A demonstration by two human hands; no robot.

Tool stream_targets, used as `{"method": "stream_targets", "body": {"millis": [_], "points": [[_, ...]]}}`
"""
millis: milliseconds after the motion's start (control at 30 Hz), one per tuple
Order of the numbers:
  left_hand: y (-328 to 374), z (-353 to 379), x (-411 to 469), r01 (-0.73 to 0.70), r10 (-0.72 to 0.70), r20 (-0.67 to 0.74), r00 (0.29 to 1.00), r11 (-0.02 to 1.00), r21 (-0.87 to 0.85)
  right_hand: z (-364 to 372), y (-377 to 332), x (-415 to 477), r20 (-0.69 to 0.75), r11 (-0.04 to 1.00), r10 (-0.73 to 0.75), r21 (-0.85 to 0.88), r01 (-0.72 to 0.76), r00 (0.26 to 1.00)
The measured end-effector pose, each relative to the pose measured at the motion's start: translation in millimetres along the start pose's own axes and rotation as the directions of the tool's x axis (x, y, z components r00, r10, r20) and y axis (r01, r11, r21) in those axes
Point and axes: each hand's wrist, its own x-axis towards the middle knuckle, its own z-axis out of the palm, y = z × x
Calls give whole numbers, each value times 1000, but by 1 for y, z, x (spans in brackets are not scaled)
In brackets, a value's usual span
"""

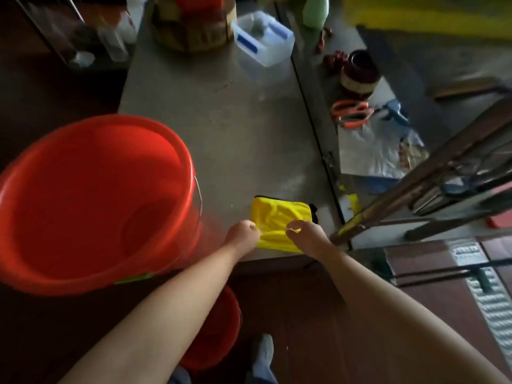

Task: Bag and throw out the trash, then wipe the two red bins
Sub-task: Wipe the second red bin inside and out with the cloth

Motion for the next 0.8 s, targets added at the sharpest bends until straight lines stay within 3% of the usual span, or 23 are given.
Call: {"method": "stream_targets", "body": {"millis": [133, 333, 467, 633, 800], "points": [[-11, 35, 16, 100, -106, -66, 992, 991, -83, 32, 28, 7, 52, 985, -107, -130, 113, 993], [3, 44, 25, 127, -146, -135, 980, 982, -139, 39, 42, 9, 78, 981, -127, -136, 137, 989], [24, 21, 8, -24, 17, -138, 990, 998, -52, 15, 22, 0, 56, 972, -157, -168, 165, 986], [59, -32, -34, -271, 272, -107, 956, 962, 21, -49, -43, -21, 47, 902, -275, -333, 275, 960], [98, -95, -88, -482, 495, -80, 865, 865, 139, -111, -109, -63, 100, 723, -232, -648, 241, 967]]}}
